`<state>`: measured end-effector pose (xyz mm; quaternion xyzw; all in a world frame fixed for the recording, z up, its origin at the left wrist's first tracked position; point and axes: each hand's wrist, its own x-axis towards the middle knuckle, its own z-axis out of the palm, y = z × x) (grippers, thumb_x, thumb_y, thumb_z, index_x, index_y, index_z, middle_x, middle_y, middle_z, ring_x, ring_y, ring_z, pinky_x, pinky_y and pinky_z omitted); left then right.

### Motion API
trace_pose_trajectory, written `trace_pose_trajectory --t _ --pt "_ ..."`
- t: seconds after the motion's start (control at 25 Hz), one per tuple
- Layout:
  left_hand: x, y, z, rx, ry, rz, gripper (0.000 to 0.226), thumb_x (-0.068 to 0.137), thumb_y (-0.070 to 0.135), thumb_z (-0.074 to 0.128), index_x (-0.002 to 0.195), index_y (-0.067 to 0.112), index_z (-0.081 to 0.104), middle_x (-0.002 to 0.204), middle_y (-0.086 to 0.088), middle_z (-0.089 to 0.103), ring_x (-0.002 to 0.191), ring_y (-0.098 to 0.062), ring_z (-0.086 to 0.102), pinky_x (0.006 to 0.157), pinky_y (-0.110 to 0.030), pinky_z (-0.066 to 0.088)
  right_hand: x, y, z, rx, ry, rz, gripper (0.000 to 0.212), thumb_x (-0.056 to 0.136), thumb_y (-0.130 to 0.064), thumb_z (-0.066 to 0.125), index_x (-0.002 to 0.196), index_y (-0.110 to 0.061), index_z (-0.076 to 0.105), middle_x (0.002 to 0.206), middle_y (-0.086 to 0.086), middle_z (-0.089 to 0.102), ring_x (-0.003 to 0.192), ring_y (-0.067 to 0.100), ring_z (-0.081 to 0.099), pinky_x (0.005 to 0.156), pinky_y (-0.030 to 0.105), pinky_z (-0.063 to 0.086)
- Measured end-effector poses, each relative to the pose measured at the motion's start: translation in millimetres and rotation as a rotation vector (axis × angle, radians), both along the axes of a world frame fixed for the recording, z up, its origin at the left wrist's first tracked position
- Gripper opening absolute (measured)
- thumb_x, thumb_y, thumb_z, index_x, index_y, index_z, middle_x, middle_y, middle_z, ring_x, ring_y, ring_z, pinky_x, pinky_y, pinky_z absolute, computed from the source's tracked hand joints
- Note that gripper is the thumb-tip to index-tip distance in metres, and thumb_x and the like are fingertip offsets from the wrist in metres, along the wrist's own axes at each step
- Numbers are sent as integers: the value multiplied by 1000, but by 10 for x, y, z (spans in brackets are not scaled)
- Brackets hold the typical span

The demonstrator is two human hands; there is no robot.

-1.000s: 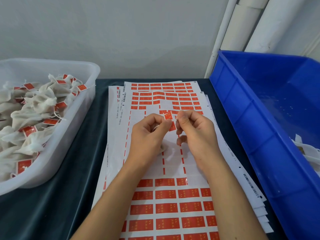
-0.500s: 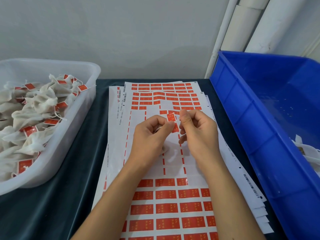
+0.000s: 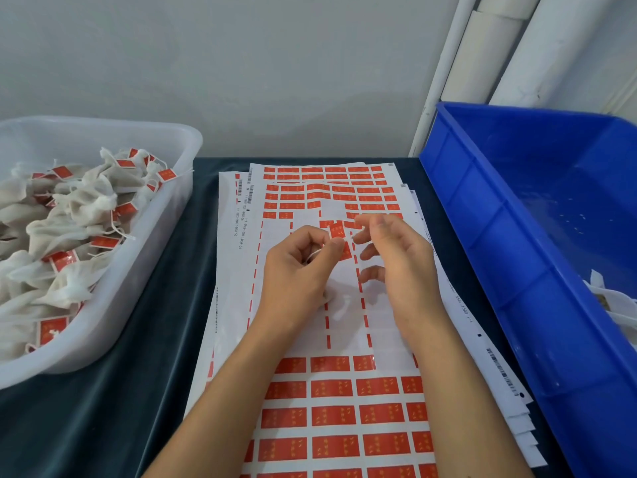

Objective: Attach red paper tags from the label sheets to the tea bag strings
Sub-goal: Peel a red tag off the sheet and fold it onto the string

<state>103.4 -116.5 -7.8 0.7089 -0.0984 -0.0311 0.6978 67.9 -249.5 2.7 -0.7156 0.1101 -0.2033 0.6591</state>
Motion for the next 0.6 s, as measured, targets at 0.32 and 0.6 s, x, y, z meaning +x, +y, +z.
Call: trace_pose_trajectory --t 0.32,0.6 --pt "-7 14 34 -18 -34 -21 19 102 23 64 87 13 71 62 15 61 54 -4 54 49 -15 44 -20 10 -25 -116 0 96 10 101 -34 65 95 -31 73 93 -13 75 94 7 71 66 19 59" --pt "-34 -9 11 68 -91 11 14 102 21 62 109 31 71 69 9 67 63 -7 63 58 -16 52 10 -5 -65 -107 0 37 11 103 -30 62 95 -29 69 91 -10 73 88 12 70 64 20 59"
